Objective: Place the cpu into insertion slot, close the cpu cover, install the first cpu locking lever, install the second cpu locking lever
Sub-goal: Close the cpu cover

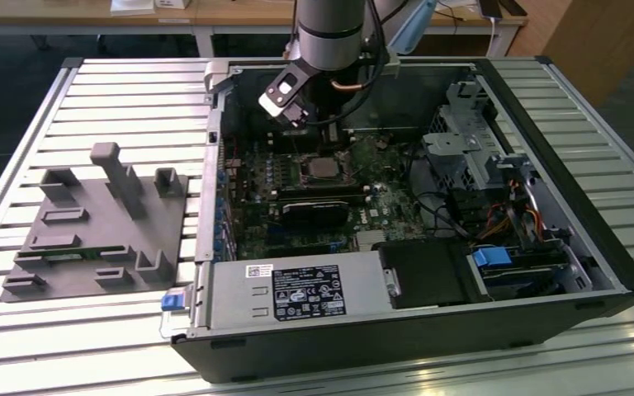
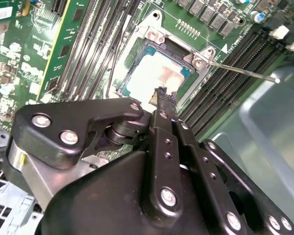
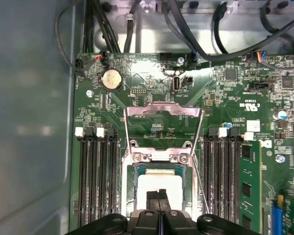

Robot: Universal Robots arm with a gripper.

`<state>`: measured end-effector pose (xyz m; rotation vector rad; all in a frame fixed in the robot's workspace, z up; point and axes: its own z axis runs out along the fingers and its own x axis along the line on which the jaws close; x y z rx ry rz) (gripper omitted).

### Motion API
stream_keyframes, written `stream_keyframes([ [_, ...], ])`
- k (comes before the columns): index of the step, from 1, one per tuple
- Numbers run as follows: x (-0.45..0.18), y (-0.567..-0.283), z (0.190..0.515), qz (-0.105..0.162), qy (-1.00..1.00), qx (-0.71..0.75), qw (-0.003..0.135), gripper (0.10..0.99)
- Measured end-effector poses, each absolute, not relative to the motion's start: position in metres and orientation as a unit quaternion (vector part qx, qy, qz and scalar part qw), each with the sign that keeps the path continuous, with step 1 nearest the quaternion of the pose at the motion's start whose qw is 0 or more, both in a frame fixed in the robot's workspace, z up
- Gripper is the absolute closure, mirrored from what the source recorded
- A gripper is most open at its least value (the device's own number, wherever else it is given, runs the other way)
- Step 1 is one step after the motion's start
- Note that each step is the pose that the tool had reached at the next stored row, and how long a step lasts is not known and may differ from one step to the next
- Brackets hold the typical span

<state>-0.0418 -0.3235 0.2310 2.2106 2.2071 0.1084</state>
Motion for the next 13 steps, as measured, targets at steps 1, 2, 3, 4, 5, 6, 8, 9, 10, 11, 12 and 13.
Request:
stream_keyframes([
  [1, -0.0418, -0.3235, 0.2335, 0.035, 0.706, 0.707, 0.008, 0.980],
  [2, -0.0418, -0.3235, 0.2359, 0.035, 0.706, 0.707, 0.008, 0.980],
  [3, -0.0418, -0.3235, 0.2384, 0.035, 0.706, 0.707, 0.008, 0.980],
  [4, -0.0418, -0.3235, 0.2407, 0.035, 0.706, 0.707, 0.008, 0.980],
  [5, -0.0418, -0.3235, 0.2425, 0.035, 0.706, 0.707, 0.008, 0.980],
  [6, -0.0418, -0.3237, 0.2429, 0.035, 0.706, 0.707, 0.007, 0.980],
  [8, -0.0418, -0.3245, 0.2430, 0.036, 0.706, 0.707, 0.007, 0.980],
  [9, -0.0418, -0.3253, 0.2430, 0.036, 0.706, 0.707, 0.007, 0.980],
  [10, -0.0418, -0.3261, 0.2430, 0.036, 0.706, 0.708, 0.007, 0.980],
  [11, -0.0418, -0.3272, 0.2429, 0.036, 0.706, 0.708, 0.007, 0.980],
  [12, -0.0419, -0.3285, 0.2430, 0.036, 0.706, 0.708, 0.007, 0.980],
  [13, -0.0419, -0.3300, 0.2430, 0.035, 0.705, 0.708, 0.007, 0.980],
])
